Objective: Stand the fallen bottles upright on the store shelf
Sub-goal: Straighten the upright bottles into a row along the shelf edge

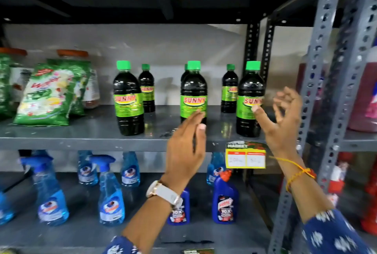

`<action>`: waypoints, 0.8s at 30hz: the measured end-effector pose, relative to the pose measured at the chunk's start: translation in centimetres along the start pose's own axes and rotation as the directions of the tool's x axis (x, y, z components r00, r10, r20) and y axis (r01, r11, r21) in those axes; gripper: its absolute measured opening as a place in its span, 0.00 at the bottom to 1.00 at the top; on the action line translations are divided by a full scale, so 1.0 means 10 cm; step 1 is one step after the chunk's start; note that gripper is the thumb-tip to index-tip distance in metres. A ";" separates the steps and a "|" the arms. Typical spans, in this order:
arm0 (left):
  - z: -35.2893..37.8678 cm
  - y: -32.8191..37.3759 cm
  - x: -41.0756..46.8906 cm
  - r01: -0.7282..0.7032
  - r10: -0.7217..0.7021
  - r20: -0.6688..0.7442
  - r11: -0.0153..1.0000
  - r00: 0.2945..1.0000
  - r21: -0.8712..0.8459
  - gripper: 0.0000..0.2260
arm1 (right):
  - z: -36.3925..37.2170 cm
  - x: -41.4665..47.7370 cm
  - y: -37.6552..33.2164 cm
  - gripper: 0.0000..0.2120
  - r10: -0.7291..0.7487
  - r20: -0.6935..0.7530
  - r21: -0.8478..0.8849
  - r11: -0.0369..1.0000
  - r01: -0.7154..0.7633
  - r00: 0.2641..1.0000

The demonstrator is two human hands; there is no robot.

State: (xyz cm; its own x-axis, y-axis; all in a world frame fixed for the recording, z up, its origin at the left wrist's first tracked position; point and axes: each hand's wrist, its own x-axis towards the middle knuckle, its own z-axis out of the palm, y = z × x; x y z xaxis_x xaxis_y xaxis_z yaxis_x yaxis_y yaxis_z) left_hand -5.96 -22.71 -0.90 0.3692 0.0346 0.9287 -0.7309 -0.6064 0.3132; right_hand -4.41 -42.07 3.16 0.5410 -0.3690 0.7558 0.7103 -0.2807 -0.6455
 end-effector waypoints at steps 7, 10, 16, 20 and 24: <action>-1.08 -0.82 0.33 0.452 -0.354 -0.324 0.836 0.877 0.311 0.34 | 0.95 -0.08 -0.28 0.40 0.192 0.339 -0.103 0.981 -0.166 0.921; -1.18 -0.97 0.38 0.559 -0.606 -0.056 0.690 0.794 0.459 0.45 | 1.16 -0.15 -0.11 0.34 0.359 0.464 -0.226 0.932 -0.284 0.810; -1.08 -1.17 0.31 0.545 -0.686 0.086 0.641 0.722 0.540 0.36 | 1.20 -0.18 0.04 0.38 0.366 0.457 -0.401 0.898 -0.180 0.810; -1.05 -1.25 0.26 0.509 -0.620 0.040 0.677 0.783 0.531 0.31 | 1.16 -0.21 0.03 0.28 0.367 0.467 -0.468 0.875 -0.127 0.805; -1.05 -1.25 0.25 0.499 -0.598 0.027 0.692 0.801 0.522 0.29 | 1.17 -0.24 -0.03 0.27 0.349 0.436 -0.479 0.870 -0.115 0.830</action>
State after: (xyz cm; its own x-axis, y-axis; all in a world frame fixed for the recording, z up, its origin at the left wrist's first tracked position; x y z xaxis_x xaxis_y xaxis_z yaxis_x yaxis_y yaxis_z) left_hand -1.93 -6.66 -0.43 0.7484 0.3691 0.5511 -0.0218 -0.8167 0.5767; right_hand -0.62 -30.76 2.84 0.8931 -0.0179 0.4496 0.3405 -0.6263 -0.7013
